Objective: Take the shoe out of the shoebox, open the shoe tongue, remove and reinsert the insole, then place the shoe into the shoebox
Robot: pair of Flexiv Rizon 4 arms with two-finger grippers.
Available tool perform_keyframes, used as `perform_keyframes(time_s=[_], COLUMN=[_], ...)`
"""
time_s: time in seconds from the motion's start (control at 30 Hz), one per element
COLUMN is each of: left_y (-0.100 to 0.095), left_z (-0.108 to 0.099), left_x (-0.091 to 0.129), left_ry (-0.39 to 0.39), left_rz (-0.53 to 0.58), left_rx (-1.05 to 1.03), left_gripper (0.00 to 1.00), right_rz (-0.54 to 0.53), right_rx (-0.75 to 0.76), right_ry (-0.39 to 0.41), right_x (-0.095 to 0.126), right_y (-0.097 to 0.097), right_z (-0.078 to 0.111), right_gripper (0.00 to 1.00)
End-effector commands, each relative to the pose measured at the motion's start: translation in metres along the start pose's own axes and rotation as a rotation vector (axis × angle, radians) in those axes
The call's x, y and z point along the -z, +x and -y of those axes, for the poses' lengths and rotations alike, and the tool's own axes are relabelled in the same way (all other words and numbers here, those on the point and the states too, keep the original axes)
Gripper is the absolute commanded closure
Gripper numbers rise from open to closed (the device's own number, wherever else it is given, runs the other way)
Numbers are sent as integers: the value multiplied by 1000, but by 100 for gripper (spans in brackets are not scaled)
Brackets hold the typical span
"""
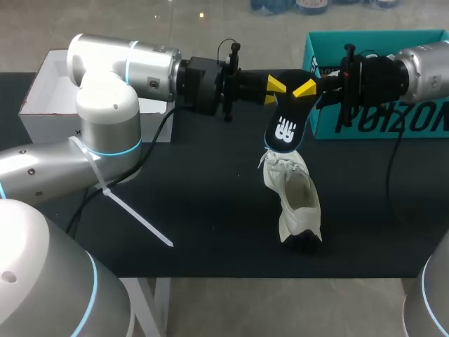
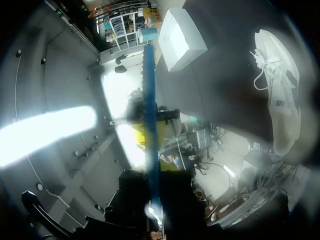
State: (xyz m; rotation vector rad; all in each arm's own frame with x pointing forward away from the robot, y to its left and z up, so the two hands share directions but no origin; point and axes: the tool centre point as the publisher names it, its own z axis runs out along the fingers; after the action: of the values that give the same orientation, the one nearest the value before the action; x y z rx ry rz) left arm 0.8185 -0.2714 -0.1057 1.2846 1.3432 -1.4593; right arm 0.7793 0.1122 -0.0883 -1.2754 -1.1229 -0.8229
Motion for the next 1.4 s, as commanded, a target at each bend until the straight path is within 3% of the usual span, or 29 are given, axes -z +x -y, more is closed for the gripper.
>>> perform_keyframes(time_s=[0.03, 0.1, 0.13, 0.17, 0.3, 0.43, 0.6, 0.77, 0.8, 0.83, 1.4], left_y=[1, 2, 2, 2, 4, 7, 11, 14, 14, 14, 16], left_z=[-2, -2, -1, -1, 0, 0, 0, 1, 1, 1, 7], left_x=[-1, 0, 0, 1, 5, 11, 15, 17, 18, 18, 18], left_ry=[5, 7, 8, 8, 5, 3, -1, -4, -5, -5, -9], left_rz=[4, 2, 1, 0, -4, -5, -2, 2, 3, 3, -1], left_rx=[-2, -2, -3, -4, -4, 3, 13, 20, 21, 22, 36], left_gripper=[100, 100, 100, 100, 100, 100, 100, 100, 100, 100, 100], right_rz=[2, 2, 2, 2, 32, 87, 244, 570, 751, 882, 906], right_rx=[0, 0, 0, 0, 6, 44, 111, 190, 202, 217, 233], right_ry=[-2, -2, -2, -2, -37, -85, -108, -116, -169, -172, -194], right_x=[-1, -1, -1, -1, 9, 37, 66, 97, 105, 109, 110], right_y=[0, 0, 0, 0, -1, 0, 5, 6, 5, 3, 3], right_z=[0, 0, 0, 0, 2, 9, 18, 27, 28, 28, 32], right_gripper=[100, 100, 76, 0, 0, 0, 0, 0, 0, 0, 0])
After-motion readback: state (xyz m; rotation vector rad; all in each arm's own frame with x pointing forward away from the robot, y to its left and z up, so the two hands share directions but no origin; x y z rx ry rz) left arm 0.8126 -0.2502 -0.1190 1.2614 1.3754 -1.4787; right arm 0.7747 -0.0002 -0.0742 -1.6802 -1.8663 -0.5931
